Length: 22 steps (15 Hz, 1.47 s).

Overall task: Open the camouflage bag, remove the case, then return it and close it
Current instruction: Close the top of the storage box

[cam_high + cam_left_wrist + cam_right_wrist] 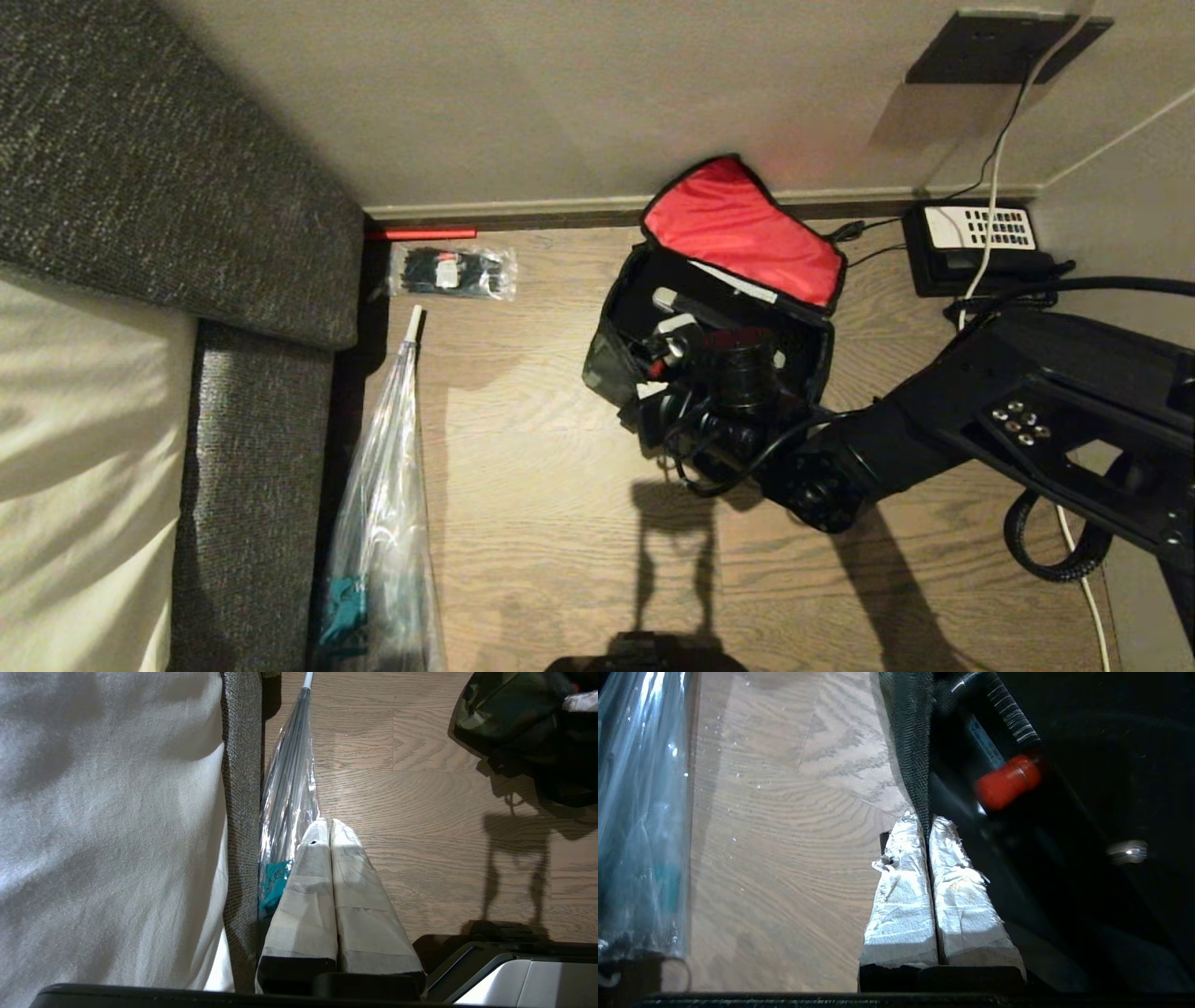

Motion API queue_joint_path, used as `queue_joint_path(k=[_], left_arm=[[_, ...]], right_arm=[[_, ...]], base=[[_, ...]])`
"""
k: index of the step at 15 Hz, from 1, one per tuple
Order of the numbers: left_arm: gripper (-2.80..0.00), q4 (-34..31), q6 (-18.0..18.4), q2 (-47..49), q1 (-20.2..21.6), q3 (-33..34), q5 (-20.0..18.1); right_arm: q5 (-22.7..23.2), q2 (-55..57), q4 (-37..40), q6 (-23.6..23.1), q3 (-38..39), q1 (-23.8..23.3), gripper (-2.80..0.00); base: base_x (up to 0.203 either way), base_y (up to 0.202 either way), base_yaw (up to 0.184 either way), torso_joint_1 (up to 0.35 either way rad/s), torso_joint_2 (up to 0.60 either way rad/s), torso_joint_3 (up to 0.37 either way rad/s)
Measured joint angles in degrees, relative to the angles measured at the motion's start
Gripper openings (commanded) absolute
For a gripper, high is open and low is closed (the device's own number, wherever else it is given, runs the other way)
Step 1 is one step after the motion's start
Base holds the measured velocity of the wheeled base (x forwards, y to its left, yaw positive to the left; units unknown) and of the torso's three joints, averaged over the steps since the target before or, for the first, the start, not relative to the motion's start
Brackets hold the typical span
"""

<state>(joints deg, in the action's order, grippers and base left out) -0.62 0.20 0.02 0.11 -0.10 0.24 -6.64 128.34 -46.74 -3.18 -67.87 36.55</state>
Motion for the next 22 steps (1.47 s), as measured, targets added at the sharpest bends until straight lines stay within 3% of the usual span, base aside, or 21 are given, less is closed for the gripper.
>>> queue_joint_path(k=[2,8,9,16,22], left_arm=[[-2.80,0.0,0.0,0.0,0.0,0.0,0.0],[-2.80,0.0,0.0,0.0,0.0,0.0,0.0],[-2.80,0.0,0.0,0.0,0.0,0.0,0.0],[-2.80,0.0,0.0,0.0,0.0,0.0,0.0],[-2.80,0.0,0.0,0.0,0.0,0.0,0.0]], right_arm=[[0.6,-1.1,-0.6,-2.8,0.9,0.0,-2.80],[0.9,1.5,1.4,-2.5,5.9,0.0,-2.80],[0.9,1.8,1.3,-2.5,5.7,-0.1,0.00],[2.5,-1.5,0.8,-2.4,7.5,-0.1,0.00],[2.6,-11.9,1.8,-1.6,16.9,-1.5,0.00]], base=[[0.000,0.000,0.000,0.000,0.00,0.000],[0.000,0.000,0.000,0.000,0.00,0.000],[0.000,0.000,0.000,0.000,0.00,0.000],[0.000,0.000,0.000,0.000,0.00,0.000],[0.000,0.000,0.000,0.000,0.00,0.000]])
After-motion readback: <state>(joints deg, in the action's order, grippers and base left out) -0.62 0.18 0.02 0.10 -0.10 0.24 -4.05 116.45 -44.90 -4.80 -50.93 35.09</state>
